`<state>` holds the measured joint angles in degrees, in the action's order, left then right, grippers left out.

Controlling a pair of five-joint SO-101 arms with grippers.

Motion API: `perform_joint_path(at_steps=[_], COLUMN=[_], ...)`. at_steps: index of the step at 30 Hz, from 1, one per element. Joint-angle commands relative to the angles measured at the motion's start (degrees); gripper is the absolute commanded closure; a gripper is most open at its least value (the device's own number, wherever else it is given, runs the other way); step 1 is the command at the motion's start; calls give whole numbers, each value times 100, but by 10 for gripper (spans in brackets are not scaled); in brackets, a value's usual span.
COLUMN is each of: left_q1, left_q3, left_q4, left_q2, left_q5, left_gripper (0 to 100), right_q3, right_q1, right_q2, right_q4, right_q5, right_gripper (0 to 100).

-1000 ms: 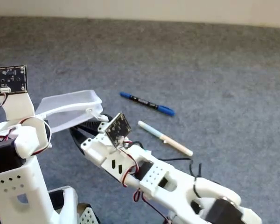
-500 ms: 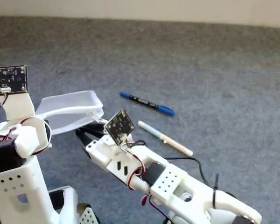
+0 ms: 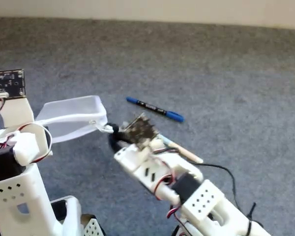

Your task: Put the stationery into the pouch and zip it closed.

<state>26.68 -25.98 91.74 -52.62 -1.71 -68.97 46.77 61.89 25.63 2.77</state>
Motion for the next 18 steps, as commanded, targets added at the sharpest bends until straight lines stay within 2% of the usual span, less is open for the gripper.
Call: perform_joint_path(at_steps=[1,5,8,12,18], left_q1=[338,541,813,1121,1200], left_q3=[163,171,171,215,198], left_q4=[-158,-149,-185,-176,-167], left_q2=[-22,-22,-22,-22,-22], left_q5=[44,44,44,44,44], left_gripper=[995,995,995,995,995], right_q3=[374,646,743,840,1305], right_q1=[-716,-866,-866,-840,-347], right_q2=[479,549,259,-488,-1675], right_q4=[813,1402,1587,1587,1912], right_q5=[88,88,158,651,695], right_gripper=[930,834,825,824,796])
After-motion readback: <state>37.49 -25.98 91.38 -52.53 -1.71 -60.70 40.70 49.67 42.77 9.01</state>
